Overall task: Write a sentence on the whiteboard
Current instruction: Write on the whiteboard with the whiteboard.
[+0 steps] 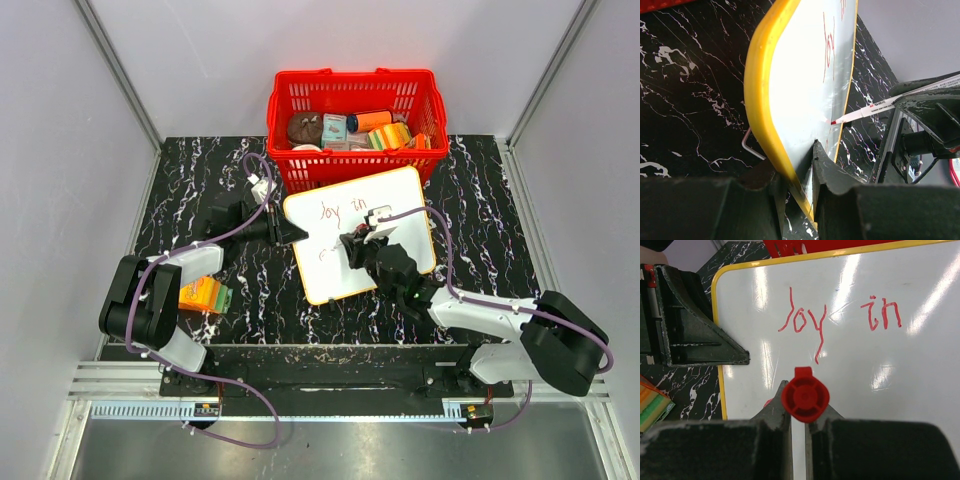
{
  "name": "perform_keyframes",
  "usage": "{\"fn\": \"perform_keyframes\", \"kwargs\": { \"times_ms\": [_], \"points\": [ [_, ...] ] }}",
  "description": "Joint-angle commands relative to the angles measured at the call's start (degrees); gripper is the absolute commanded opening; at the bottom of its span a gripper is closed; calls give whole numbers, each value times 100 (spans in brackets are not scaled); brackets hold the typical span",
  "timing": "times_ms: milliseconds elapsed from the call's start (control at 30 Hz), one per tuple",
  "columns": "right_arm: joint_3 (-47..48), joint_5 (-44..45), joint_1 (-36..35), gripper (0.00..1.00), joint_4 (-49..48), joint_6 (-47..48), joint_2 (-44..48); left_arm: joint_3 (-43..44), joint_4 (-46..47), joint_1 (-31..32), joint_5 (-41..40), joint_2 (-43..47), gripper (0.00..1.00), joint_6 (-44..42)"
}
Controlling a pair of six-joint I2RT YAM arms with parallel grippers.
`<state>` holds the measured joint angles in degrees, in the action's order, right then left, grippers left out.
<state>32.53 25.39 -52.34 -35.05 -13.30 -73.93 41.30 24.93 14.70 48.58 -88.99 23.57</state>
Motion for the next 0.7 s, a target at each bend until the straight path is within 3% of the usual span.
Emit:
{"fn": "perform_keyframes", "kwargs": {
  "times_ms": [0,667],
  "points": [
    [95,-200,48,0,-213,-50,-60,1,-383,156,-771,-163,0,-1144],
    [-107,-508,39,0,7,-155,54,1,-392,165,-779,-180,0,-1153]
  ]
}}
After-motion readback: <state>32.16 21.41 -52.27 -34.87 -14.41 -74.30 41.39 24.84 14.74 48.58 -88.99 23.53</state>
